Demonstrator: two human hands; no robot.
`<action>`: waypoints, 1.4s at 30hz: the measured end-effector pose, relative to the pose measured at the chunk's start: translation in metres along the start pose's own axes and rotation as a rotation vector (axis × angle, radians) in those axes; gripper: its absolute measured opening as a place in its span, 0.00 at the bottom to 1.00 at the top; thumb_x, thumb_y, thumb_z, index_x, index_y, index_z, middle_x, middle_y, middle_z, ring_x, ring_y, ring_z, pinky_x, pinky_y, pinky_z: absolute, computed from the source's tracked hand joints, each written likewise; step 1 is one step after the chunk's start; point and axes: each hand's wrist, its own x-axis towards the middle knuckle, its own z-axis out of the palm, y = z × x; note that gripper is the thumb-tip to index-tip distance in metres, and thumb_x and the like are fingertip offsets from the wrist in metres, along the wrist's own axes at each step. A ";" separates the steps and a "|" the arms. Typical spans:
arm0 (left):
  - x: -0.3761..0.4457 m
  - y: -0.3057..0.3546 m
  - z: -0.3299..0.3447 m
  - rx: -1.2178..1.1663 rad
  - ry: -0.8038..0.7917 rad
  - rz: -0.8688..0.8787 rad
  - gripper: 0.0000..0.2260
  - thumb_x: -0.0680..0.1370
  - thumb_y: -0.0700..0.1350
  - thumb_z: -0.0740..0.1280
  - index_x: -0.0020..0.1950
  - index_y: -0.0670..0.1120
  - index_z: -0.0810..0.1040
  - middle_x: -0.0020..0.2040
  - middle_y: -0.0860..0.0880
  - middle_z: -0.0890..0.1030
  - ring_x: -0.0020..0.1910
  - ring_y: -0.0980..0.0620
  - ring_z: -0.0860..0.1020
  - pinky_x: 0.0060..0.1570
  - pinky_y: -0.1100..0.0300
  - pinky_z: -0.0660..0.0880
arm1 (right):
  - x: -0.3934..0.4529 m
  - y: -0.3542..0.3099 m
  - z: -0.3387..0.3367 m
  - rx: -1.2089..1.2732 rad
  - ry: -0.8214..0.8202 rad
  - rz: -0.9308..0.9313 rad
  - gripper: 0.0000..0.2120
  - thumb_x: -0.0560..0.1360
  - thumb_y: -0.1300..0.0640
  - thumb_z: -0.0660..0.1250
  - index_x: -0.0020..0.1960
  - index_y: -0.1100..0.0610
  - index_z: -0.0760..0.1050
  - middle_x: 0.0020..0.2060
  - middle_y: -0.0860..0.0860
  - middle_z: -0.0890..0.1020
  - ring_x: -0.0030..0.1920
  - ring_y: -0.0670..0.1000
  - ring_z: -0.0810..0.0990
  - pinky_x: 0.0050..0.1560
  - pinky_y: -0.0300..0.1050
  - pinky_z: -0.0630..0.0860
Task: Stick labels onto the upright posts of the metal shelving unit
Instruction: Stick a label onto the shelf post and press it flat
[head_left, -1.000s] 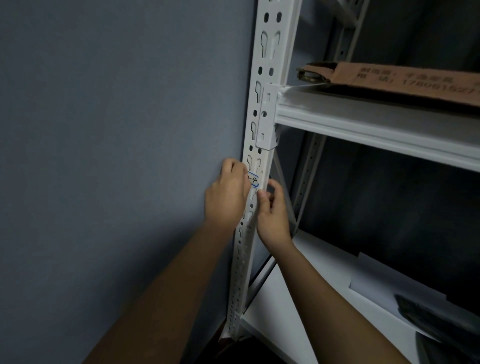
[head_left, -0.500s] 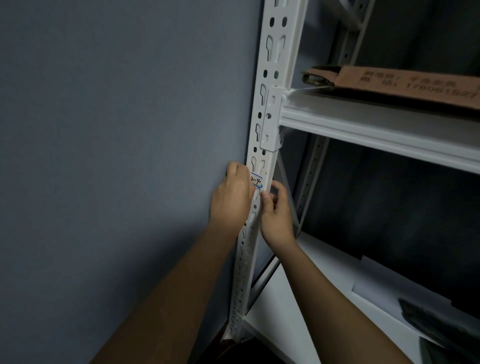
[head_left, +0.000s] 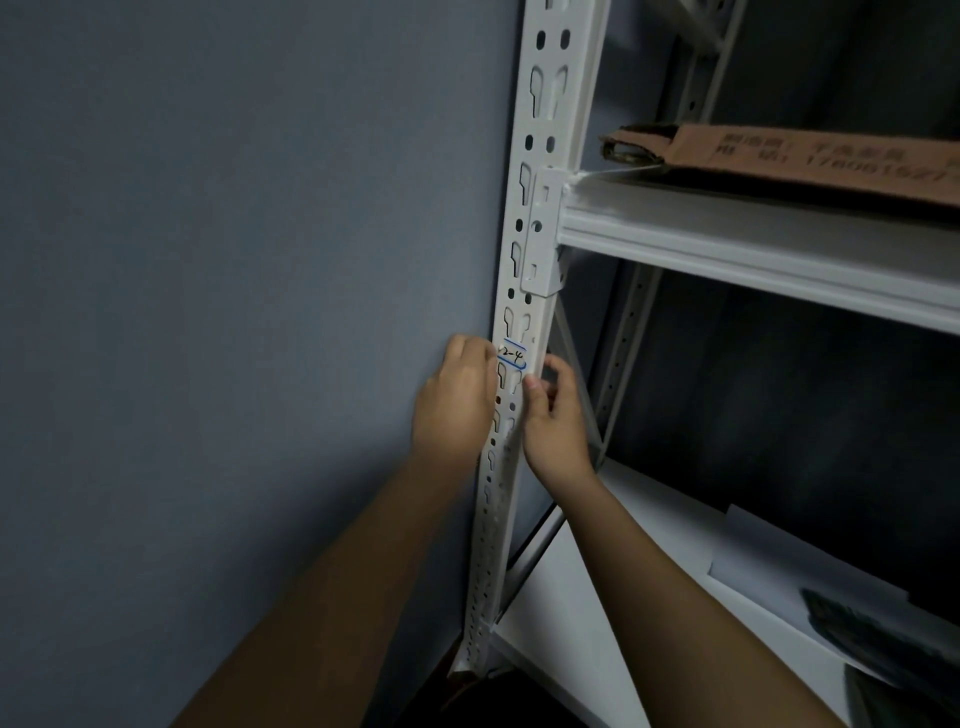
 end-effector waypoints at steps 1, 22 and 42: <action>0.001 0.001 0.000 -0.011 0.018 0.010 0.10 0.82 0.47 0.57 0.57 0.43 0.74 0.56 0.45 0.74 0.47 0.43 0.77 0.45 0.50 0.72 | 0.000 -0.001 0.000 0.009 -0.001 0.007 0.11 0.82 0.55 0.57 0.64 0.50 0.67 0.50 0.52 0.82 0.50 0.50 0.83 0.56 0.57 0.78; 0.011 0.007 -0.003 0.277 -0.019 0.106 0.10 0.82 0.47 0.55 0.59 0.44 0.70 0.57 0.46 0.71 0.48 0.43 0.77 0.37 0.55 0.64 | -0.003 -0.004 -0.002 0.006 -0.002 -0.012 0.09 0.82 0.56 0.57 0.61 0.46 0.67 0.47 0.47 0.81 0.48 0.49 0.82 0.51 0.48 0.79; -0.027 -0.011 -0.011 -0.395 -0.126 -0.139 0.07 0.79 0.45 0.61 0.42 0.51 0.73 0.41 0.48 0.79 0.37 0.49 0.78 0.43 0.51 0.78 | -0.041 -0.023 -0.017 -0.260 0.020 -0.079 0.21 0.79 0.62 0.61 0.71 0.52 0.67 0.61 0.47 0.70 0.59 0.41 0.72 0.61 0.37 0.68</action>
